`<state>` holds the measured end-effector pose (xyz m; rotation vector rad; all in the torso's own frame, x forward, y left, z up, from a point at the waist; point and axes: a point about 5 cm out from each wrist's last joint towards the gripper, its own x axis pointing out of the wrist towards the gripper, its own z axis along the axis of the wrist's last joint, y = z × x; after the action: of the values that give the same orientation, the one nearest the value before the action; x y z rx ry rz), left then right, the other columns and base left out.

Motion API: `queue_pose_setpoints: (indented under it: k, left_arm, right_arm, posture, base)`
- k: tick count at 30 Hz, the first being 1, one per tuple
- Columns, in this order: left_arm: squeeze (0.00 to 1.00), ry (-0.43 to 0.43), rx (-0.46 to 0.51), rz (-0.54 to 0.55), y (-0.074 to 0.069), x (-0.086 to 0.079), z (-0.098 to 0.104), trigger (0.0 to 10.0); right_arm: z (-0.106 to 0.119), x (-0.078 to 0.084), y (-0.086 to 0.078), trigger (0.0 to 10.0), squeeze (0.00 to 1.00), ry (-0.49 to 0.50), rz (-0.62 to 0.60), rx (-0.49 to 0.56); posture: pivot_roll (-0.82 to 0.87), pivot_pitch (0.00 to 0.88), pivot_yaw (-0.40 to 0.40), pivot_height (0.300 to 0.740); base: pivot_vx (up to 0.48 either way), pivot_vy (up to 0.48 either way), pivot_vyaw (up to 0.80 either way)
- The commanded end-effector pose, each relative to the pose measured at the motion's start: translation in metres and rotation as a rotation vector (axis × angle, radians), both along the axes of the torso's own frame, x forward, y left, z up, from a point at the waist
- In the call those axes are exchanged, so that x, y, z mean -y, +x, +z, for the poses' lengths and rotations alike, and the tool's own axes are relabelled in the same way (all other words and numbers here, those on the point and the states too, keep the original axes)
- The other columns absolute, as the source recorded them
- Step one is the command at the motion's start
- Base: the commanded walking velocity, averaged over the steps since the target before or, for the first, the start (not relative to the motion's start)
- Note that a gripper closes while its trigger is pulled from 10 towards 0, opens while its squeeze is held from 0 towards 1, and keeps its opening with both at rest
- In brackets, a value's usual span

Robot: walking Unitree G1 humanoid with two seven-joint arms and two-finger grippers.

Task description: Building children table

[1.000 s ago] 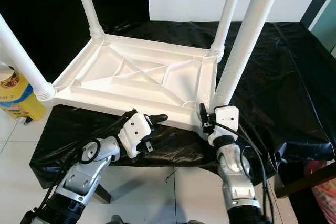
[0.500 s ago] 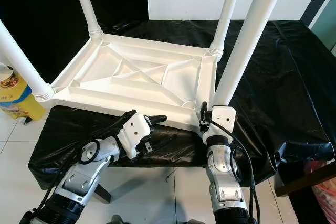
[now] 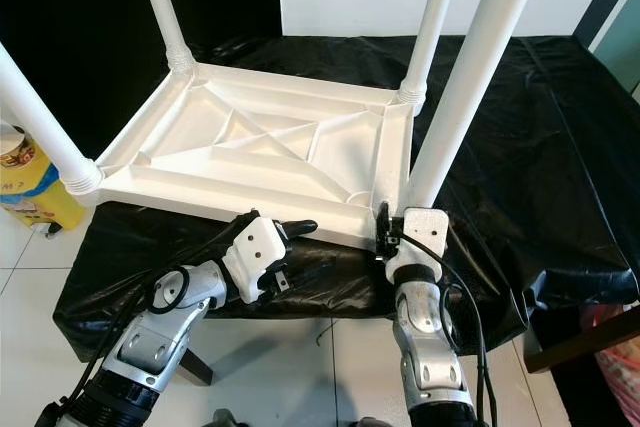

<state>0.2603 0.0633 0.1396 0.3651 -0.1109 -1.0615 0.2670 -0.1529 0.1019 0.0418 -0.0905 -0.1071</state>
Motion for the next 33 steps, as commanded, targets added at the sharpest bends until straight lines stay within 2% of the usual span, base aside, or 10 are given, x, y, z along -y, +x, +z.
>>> queue_pose_setpoints:
  k: [1, 3, 9, 10, 16, 20, 29, 30, 31, 33]
  left_arm:
    - [0.00, -0.005, -0.001, 0.014, -0.001, 0.002, -0.001, 10.0]
    - [0.00, -0.002, -0.003, 0.008, -0.004, 0.001, -0.003, 10.0]
    - [0.00, 0.003, -0.005, 0.005, -0.004, 0.000, -0.004, 10.0]
    - [0.00, 0.005, -0.005, 0.003, -0.004, 0.000, -0.003, 10.0]
    - [0.00, 0.013, -0.003, -0.001, -0.003, -0.002, -0.003, 10.0]
    - [0.00, 0.020, 0.006, -0.003, -0.003, -0.003, 0.000, 10.0]
    - [0.00, 0.017, 0.012, 0.008, -0.003, -0.003, 0.002, 10.0]
    - [0.00, 0.014, 0.011, 0.012, -0.004, -0.002, 0.002, 10.0]
    - [0.00, 0.010, 0.010, 0.019, -0.005, -0.002, 0.001, 10.0]
    - [0.00, 0.007, 0.008, 0.030, -0.005, -0.003, 0.001, 10.0]
  right_arm:
    - [-0.001, 0.004, -0.003, 10.0, 1.00, 0.004, -0.001, 0.002]
    - [0.002, 0.013, -0.009, 10.0, 1.00, -0.014, 0.101, 0.032]
    - [0.003, 0.021, -0.011, 10.0, 1.00, -0.020, 0.209, 0.037]
    - [0.004, 0.026, -0.009, 10.0, 0.00, -0.037, 0.276, 0.037]
    - [0.008, 0.037, 0.000, 10.0, 0.00, -0.100, 0.409, 0.031]
    - [0.013, 0.043, 0.016, 10.0, 0.00, -0.164, 0.482, 0.030]
    - [0.017, 0.035, 0.034, 10.0, 0.00, -0.213, 0.580, 0.018]
    - [0.017, 0.034, 0.036, 7.6, 0.00, -0.220, 0.597, 0.013]
    - [0.016, 0.034, 0.037, 0.0, 0.00, -0.224, 0.609, 0.009]
    - [0.016, 0.036, 0.038, 0.0, 0.00, -0.226, 0.623, 0.005]
  posture:
    - [-0.05, 0.068, -0.025, 0.740]
    - [-0.05, 0.069, -0.024, 0.740]
    - [-0.05, 0.066, -0.018, 0.740]
    - [-0.05, 0.064, -0.014, 0.740]
    - [-0.04, 0.061, -0.005, 0.740]
    - [-0.02, 0.063, 0.002, 0.740]
    - [0.00, 0.074, -0.012, 0.740]
    - [0.00, 0.076, -0.022, 0.740]
    - [0.01, 0.079, -0.026, 0.740]
    - [0.01, 0.081, -0.027, 0.740]
  base:
    - [0.000, 0.000, 0.00]
    - [0.000, 0.000, 0.00]
    - [0.000, 0.000, 0.00]
    - [0.000, 0.000, 0.00]
    - [0.000, 0.000, 0.00]
    - [0.000, 0.000, 0.00]
    - [0.000, 0.000, 0.00]
    - [0.000, 0.000, 0.00]
    - [0.000, 0.000, 0.00]
    - [0.000, 0.000, 0.00]
